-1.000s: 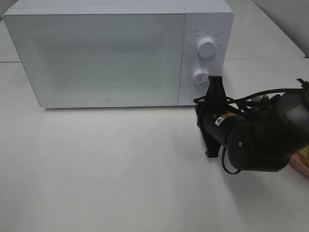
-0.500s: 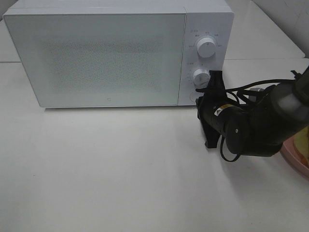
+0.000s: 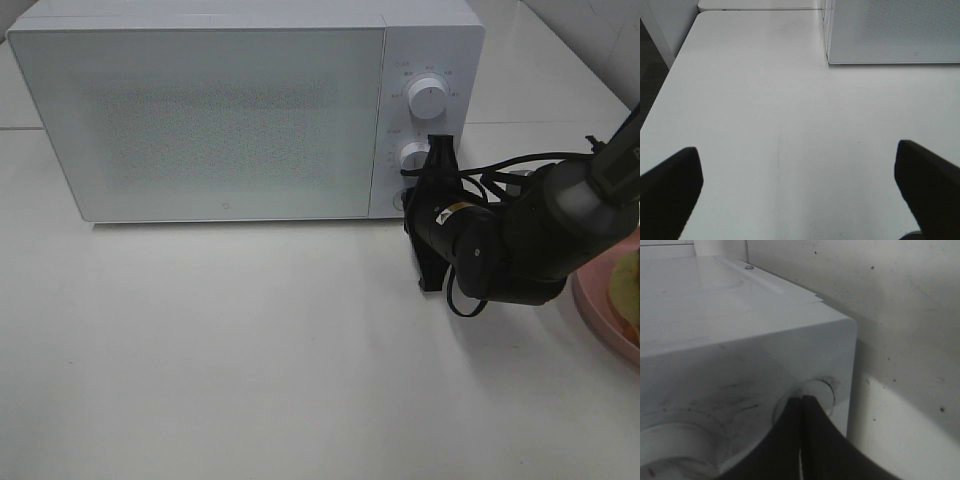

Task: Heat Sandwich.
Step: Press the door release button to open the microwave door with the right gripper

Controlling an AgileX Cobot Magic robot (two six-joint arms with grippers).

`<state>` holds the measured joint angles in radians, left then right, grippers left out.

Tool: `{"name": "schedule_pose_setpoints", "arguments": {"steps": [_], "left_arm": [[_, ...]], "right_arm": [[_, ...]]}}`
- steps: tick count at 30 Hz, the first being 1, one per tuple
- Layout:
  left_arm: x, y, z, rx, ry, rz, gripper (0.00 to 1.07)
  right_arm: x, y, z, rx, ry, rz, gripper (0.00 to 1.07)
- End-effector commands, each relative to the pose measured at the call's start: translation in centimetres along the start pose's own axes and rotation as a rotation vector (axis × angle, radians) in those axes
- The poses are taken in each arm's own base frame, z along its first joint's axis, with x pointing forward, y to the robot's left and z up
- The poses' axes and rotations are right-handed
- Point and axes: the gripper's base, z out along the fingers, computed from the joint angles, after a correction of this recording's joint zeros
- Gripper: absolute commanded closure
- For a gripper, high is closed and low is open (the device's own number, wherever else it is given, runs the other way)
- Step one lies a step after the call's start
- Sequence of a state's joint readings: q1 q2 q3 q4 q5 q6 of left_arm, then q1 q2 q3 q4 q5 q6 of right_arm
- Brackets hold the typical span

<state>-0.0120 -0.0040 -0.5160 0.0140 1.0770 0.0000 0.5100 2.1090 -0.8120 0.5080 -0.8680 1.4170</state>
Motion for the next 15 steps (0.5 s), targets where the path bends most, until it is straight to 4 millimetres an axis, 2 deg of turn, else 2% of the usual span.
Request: {"name": "schedule_pose_setpoints", "arguments": {"steps": [1, 12, 15], "left_arm": [[0.1, 0.0, -0.3, -0.004, -0.029, 0.0, 0.07], [0.1, 0.0, -0.3, -0.004, -0.029, 0.0, 0.07], [0.1, 0.0, -0.3, -0.004, -0.029, 0.0, 0.07]], "right_arm": [[0.0, 0.3, 0.3, -0.002, 0.006, -0.007, 1.07], [0.2, 1.0, 0.9, -0.065, -0.003, -0.001, 1.07], [0.1, 1.7, 1.6, -0.174, -0.029, -0.006, 1.07]]}}
